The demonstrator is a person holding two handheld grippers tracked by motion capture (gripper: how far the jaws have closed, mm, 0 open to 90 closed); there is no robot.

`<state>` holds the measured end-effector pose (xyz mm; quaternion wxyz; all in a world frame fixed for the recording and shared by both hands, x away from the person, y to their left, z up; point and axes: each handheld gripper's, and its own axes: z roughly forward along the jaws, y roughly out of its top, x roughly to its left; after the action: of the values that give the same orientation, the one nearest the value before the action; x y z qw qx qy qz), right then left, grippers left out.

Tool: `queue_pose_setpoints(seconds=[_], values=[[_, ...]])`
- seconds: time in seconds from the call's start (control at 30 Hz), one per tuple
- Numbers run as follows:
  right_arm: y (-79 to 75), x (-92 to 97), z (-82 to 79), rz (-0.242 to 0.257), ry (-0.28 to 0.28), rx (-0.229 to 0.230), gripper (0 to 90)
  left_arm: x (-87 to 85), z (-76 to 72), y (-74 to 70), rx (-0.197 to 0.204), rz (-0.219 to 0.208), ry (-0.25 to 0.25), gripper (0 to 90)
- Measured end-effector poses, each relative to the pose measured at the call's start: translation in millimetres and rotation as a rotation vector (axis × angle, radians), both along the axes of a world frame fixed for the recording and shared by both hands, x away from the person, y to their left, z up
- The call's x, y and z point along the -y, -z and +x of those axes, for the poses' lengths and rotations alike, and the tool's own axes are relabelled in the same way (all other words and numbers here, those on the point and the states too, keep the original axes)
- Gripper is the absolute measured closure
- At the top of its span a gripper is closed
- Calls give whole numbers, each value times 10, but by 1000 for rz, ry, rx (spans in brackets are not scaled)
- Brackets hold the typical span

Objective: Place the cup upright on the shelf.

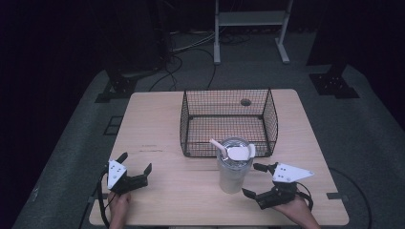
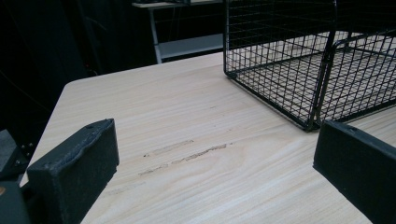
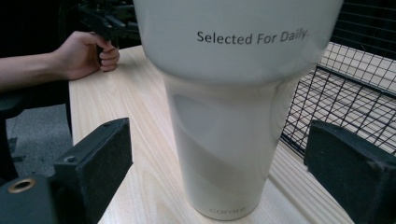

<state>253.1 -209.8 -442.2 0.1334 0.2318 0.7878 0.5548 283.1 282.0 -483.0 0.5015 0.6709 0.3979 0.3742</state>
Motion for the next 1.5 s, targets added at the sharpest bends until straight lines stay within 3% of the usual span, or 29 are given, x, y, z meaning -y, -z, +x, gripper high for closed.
queue_pose_setpoints(seconds=[0.2,0.43,1.0,1.5], values=[[22,-83,53,-20,4,6,72,-3,0,-1,-1,-3,1,0],[45,-150,103,-9,5,0,71,-5,0,-1,0,-2,1,0],[113,-324,191,42,52,25,69,-11,1,-3,-2,-4,0,0],[163,-431,301,70,43,42,63,-13,4,-3,-1,-8,0,0]])
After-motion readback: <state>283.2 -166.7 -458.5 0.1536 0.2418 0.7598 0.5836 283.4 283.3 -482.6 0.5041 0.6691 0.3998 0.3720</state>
